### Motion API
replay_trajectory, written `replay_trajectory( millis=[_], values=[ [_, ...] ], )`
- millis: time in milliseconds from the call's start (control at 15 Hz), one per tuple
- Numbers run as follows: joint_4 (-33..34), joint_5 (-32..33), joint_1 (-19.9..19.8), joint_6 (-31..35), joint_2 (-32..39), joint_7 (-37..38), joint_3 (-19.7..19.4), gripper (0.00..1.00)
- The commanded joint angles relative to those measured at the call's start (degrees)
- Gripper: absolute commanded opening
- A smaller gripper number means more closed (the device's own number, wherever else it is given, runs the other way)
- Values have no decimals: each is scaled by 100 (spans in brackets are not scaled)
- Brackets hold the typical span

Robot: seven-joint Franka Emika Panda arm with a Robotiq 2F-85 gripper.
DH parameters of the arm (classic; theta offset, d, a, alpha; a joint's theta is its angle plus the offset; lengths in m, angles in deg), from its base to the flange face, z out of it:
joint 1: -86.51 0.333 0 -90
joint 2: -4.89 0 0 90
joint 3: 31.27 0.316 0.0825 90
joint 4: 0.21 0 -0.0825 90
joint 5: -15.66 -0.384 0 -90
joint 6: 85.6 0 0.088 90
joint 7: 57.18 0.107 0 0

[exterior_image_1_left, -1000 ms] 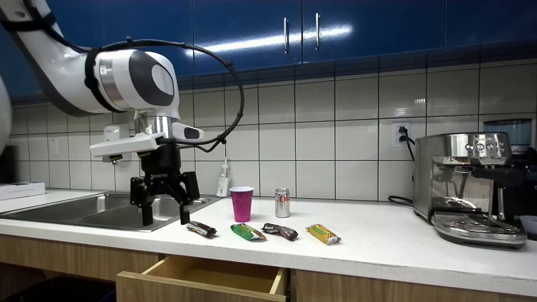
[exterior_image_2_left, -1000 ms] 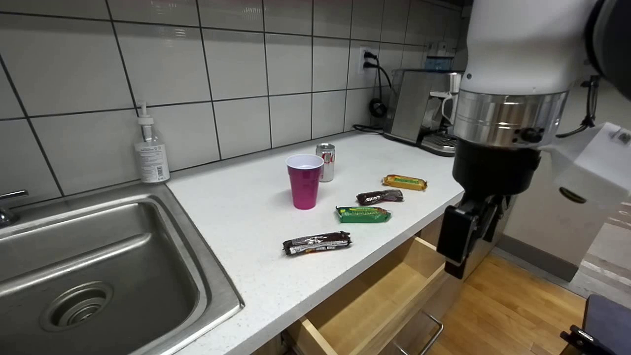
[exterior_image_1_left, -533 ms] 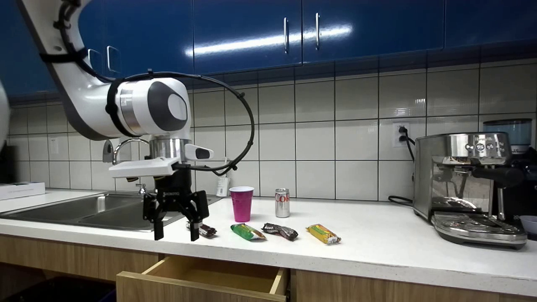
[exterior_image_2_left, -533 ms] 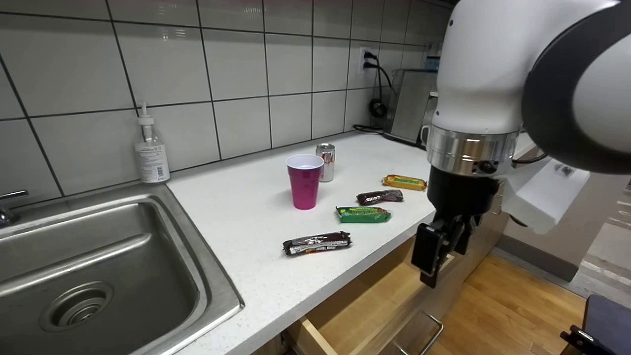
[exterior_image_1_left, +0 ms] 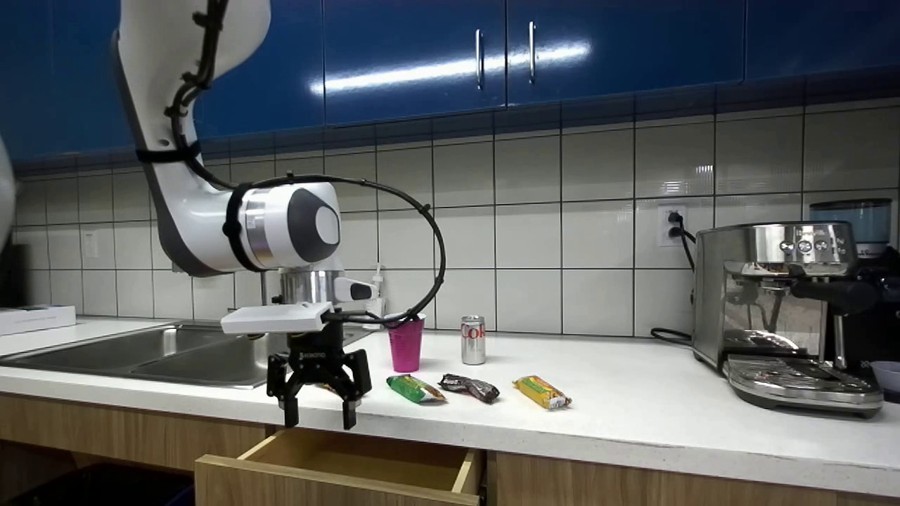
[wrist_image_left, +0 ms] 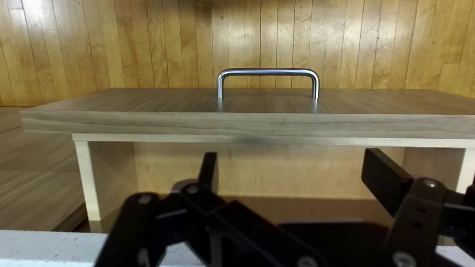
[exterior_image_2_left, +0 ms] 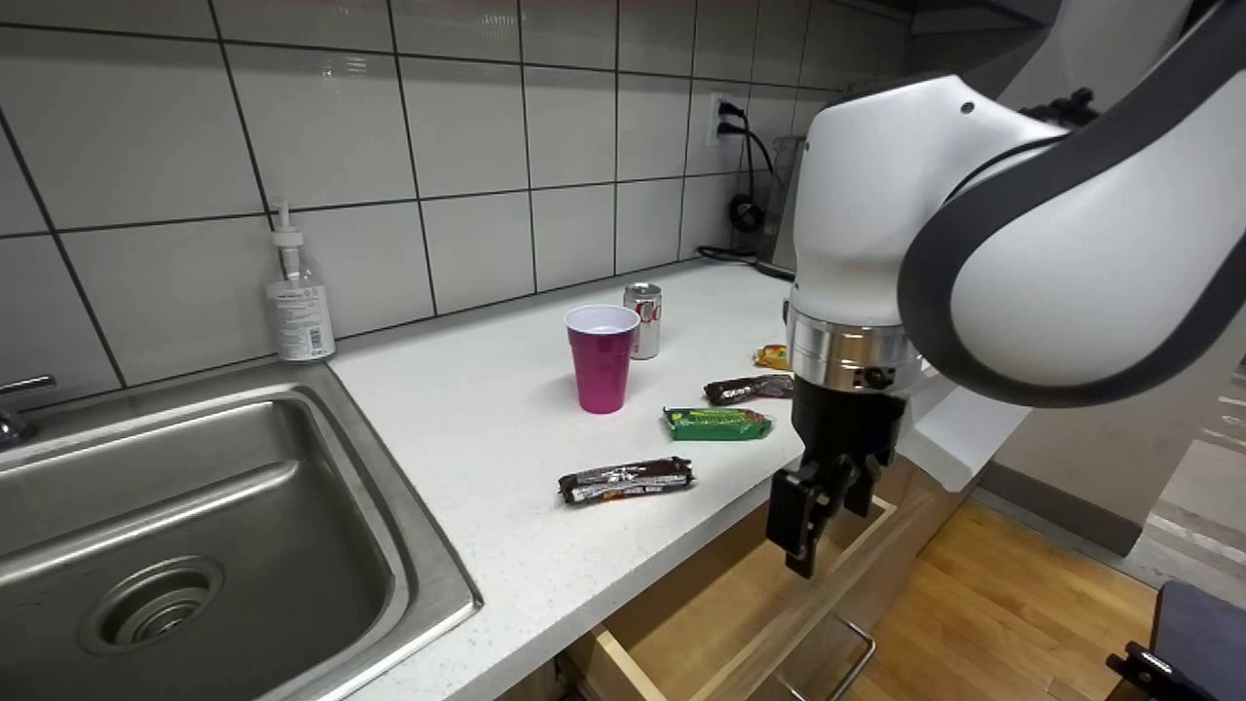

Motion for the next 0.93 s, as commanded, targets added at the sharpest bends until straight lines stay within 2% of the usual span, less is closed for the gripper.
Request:
replay_trajectory(
  millis=[0, 867],
  values=[
    [450, 207, 53, 108, 568, 24, -94, 100],
    [1203, 266, 426, 398, 1745, 121, -407, 100]
  ],
)
